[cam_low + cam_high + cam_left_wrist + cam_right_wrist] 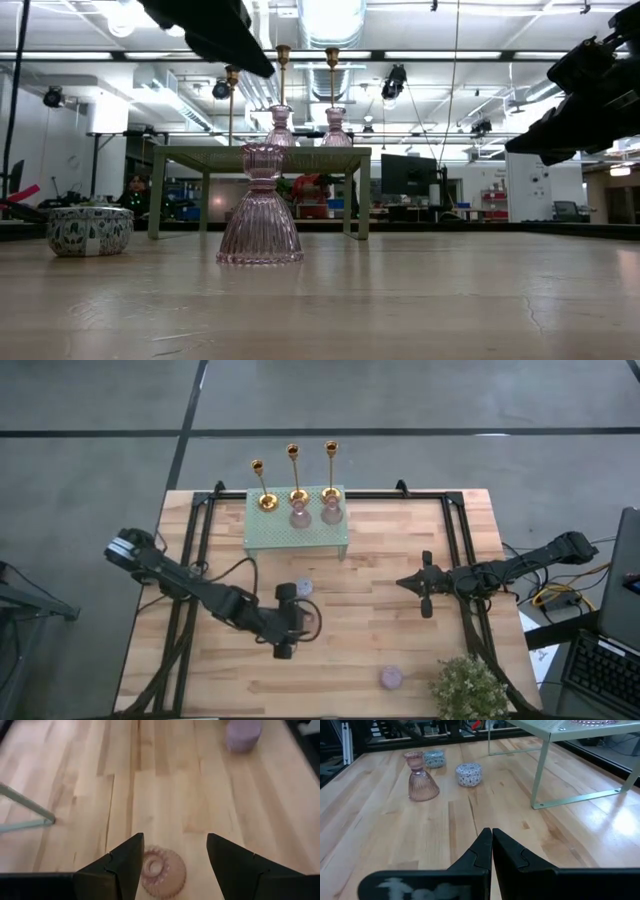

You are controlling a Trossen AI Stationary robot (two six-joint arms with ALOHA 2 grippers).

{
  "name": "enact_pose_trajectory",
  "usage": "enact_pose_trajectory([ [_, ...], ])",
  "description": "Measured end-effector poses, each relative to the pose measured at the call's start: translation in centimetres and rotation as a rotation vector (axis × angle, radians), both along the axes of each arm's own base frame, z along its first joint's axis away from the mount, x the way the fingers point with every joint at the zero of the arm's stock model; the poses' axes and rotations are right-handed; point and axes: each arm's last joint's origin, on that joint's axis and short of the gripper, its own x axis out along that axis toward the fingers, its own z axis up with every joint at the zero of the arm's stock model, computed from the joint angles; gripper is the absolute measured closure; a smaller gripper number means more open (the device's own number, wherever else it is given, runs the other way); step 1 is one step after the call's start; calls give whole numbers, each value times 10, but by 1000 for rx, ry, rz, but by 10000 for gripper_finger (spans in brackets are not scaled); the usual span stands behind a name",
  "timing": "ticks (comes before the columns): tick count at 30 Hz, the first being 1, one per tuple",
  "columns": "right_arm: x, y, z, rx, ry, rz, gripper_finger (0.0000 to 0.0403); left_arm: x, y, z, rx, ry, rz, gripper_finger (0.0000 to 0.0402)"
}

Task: Pick & Place candle stick holders
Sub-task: Put the pink glass candle holder on the shelf

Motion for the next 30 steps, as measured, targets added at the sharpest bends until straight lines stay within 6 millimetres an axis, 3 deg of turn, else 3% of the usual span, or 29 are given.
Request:
enact_pose_trajectory([
  [13, 0, 0, 0, 0, 0, 0, 394, 19, -12, -46, 71, 148, 18, 181],
  [30, 0, 0, 0, 0, 0, 0, 394, 21, -9, -63, 147, 205, 94, 223],
])
